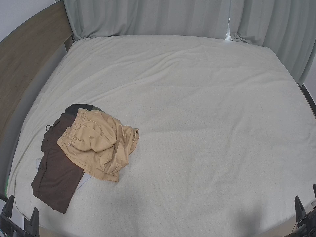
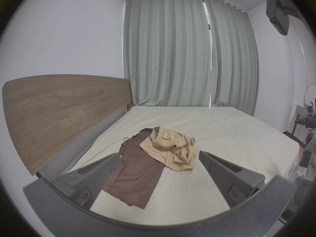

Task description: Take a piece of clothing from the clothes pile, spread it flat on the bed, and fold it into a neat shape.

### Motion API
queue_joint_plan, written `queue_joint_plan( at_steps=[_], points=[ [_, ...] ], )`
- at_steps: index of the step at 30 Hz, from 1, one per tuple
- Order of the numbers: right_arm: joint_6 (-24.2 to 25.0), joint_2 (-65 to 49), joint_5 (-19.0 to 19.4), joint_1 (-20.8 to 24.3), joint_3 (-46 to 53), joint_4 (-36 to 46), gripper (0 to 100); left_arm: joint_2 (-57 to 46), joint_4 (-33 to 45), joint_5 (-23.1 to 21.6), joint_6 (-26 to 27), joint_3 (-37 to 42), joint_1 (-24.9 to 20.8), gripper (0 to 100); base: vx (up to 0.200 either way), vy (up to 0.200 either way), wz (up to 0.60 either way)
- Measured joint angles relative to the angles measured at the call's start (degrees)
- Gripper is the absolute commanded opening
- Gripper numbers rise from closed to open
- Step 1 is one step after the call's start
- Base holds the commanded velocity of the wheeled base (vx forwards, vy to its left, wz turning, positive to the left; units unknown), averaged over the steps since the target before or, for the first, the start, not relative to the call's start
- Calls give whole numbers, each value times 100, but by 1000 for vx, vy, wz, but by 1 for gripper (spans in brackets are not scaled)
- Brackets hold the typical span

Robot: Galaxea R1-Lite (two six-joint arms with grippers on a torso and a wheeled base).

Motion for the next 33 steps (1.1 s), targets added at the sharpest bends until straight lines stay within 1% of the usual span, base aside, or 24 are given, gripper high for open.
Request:
queue_joint_plan(
  at_steps=[9, 33],
  points=[
    [21, 0, 5, -2, 0, 0, 100, 0, 4, 7, -45, 0, -2, 100, 0, 0, 0],
    [28, 0, 2, 6, 0, 0, 100, 0, -30, -22, 88, 0, 6, 100, 0, 0, 0]
  ],
)
